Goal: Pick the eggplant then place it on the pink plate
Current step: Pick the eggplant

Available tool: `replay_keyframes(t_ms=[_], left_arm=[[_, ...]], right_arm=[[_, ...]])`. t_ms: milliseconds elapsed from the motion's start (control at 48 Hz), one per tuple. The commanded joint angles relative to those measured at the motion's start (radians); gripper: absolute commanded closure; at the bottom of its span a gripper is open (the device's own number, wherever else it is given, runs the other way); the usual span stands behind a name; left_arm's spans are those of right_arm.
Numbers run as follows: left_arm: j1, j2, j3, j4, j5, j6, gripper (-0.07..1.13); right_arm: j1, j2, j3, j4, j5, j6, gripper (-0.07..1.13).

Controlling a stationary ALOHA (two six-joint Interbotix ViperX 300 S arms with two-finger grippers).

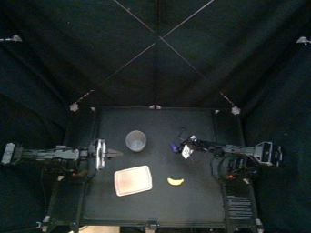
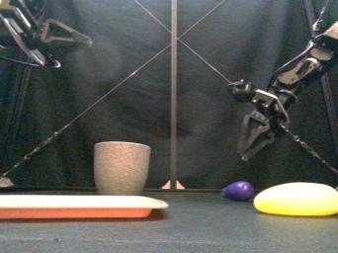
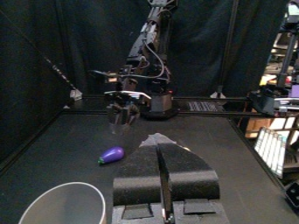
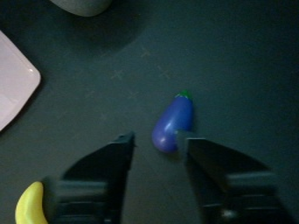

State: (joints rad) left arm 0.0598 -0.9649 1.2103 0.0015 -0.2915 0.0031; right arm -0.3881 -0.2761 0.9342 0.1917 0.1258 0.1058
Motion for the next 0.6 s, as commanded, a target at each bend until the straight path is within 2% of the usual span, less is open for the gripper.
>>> replay_keyframes(t_ms=[21,354,604], left_arm=[[-0.003,0.006,-0.012,0.000,-0.006,0.000,1.06],[-0.003,0.006,-0.012,-0.002,-0.005,-0.002,1.06],[-0.003,0.006,-0.011,-0.003,-0.005,-0.002,1.06]], right_arm=[[-0.009,0.035,-0.055,0.000,0.000,0.006,0.00],[-0.048,0.181,-0.140,0.009,0.092,0.014,0.01],[-0.048,0.264,-0.163,0.011,0.106,0.014,0.02]])
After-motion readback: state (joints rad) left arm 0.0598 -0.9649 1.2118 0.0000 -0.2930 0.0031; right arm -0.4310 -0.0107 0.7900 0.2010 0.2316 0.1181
